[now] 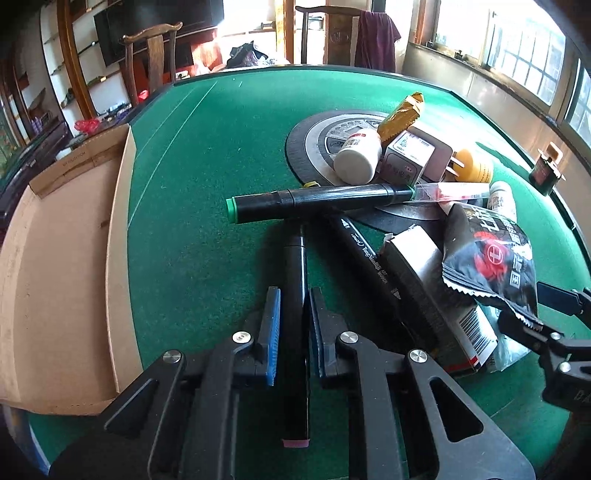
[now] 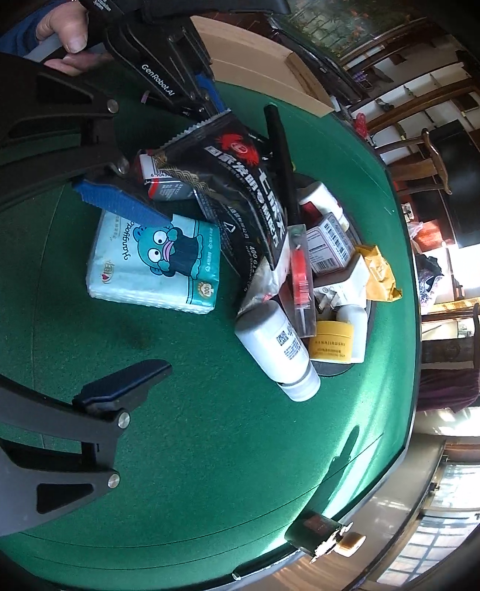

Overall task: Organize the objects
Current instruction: 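Close left tool on the black marker while right tool grasps the blue tissue pack, then carry the marker in the left tool while right tool carries the tissue pack to the cardboard box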

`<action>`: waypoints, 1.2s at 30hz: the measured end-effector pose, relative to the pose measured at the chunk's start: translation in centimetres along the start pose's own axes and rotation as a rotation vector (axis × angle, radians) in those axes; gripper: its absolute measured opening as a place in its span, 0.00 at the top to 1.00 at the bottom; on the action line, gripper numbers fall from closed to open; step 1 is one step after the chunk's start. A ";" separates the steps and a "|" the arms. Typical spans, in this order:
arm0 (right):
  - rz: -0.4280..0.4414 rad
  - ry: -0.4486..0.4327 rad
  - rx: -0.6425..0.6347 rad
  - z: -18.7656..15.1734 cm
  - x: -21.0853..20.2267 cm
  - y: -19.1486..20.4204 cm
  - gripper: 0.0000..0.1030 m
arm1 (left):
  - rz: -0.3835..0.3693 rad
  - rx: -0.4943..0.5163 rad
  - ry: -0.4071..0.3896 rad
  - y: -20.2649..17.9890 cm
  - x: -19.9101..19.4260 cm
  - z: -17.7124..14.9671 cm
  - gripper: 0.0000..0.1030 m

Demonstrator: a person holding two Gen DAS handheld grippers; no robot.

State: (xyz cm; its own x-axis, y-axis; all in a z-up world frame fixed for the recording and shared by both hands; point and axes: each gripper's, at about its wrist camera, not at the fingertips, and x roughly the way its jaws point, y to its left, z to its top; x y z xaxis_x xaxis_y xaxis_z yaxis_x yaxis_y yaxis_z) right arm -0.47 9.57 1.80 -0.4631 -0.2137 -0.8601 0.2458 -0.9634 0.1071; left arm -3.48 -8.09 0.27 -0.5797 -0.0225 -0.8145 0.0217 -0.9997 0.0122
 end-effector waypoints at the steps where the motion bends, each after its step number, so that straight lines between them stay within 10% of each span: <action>1: -0.005 0.001 -0.007 0.0 0.2 0.2 0.28 | 0.004 0.003 -0.002 0.0 0.0 -0.1 0.86; 15: -0.051 -0.034 -0.087 -0.4 0.8 1.5 0.30 | 0.014 0.013 -0.010 -0.1 0.2 0.1 0.86; 22: -0.033 -0.066 -0.057 -0.3 0.2 0.1 0.62 | -0.006 0.003 -0.013 0.1 0.2 0.0 0.86; 36: -0.007 -0.219 0.060 0.6 -3.5 -2.1 0.62 | -0.107 -0.107 -0.080 2.2 -1.6 0.8 0.86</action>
State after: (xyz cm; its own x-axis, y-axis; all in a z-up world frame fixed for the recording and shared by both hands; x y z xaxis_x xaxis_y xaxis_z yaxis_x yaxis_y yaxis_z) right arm 0.11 12.23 4.92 -0.6398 -0.2309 -0.7330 0.1939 -0.9714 0.1368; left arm -3.14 -10.23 2.03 -0.6460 0.0792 -0.7592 0.0402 -0.9897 -0.1375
